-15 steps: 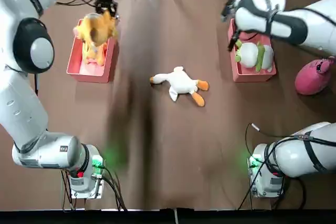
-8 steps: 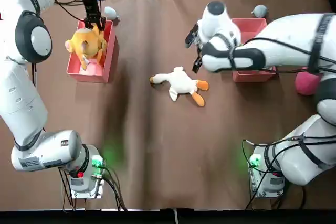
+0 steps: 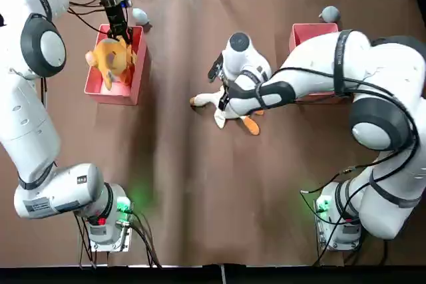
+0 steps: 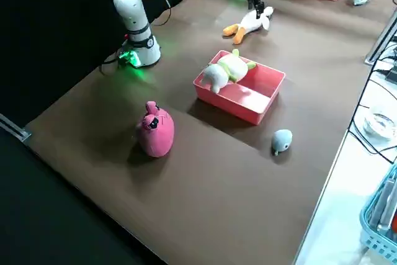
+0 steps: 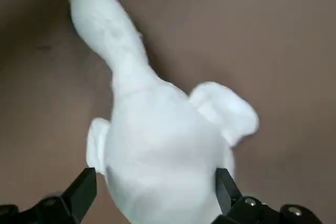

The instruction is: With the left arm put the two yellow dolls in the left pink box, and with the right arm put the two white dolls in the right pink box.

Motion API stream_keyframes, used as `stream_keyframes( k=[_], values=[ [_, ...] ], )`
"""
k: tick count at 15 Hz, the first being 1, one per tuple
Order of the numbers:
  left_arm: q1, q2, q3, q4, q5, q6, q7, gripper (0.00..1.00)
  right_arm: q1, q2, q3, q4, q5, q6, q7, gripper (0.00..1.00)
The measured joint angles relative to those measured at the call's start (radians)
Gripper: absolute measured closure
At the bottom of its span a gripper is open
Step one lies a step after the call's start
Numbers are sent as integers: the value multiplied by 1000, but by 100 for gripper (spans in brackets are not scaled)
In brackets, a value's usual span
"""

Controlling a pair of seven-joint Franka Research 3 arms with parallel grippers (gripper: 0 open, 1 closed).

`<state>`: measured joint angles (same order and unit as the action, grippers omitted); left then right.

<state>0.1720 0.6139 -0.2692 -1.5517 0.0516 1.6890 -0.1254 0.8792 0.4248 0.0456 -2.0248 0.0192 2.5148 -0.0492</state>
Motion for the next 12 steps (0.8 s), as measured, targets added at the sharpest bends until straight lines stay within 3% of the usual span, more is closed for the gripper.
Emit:
stream_keyframes(
  k=[2,5,6,9,12],
  values=[
    [-2,10,-3,0,0,11,0,94,24,29,0,19,0,0,4,0],
    [-4,16,-5,0,0,17,0,71,32,48,-9,25,-4,16,2,2],
    [-7,16,-5,1,0,18,0,65,32,50,-15,25,-4,18,2,11],
    [-12,16,-13,4,2,19,18,68,28,51,-27,26,-4,18,3,42],
    [-28,17,-20,4,2,23,105,56,10,41,-29,42,-3,-23,18,58]
  ],
)
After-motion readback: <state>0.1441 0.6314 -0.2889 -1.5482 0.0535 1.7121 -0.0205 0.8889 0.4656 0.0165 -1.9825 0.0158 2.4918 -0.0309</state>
